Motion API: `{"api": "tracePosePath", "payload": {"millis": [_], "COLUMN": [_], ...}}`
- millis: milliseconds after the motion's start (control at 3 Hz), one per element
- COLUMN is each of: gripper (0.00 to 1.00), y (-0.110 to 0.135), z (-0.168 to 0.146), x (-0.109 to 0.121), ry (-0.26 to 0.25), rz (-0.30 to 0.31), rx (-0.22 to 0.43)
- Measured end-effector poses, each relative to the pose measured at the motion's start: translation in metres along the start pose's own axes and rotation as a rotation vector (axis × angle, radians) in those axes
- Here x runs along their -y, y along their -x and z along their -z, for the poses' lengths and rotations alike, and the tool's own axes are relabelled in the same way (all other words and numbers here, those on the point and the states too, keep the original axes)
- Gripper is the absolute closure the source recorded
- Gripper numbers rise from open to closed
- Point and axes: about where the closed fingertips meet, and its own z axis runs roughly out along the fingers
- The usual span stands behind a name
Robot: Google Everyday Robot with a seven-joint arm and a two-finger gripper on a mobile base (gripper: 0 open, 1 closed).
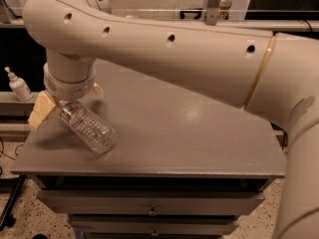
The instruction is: Place water bottle upright
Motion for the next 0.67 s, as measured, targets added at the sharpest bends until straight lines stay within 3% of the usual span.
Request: {"api": "tracePosePath", "payload": {"millis": [667], "gripper": [0.41], "y": [0.0012], "z": [0.0008], "x": [0.0078], "ry": [-0.121], "rz": [0.022], "rx": [-0.051]}}
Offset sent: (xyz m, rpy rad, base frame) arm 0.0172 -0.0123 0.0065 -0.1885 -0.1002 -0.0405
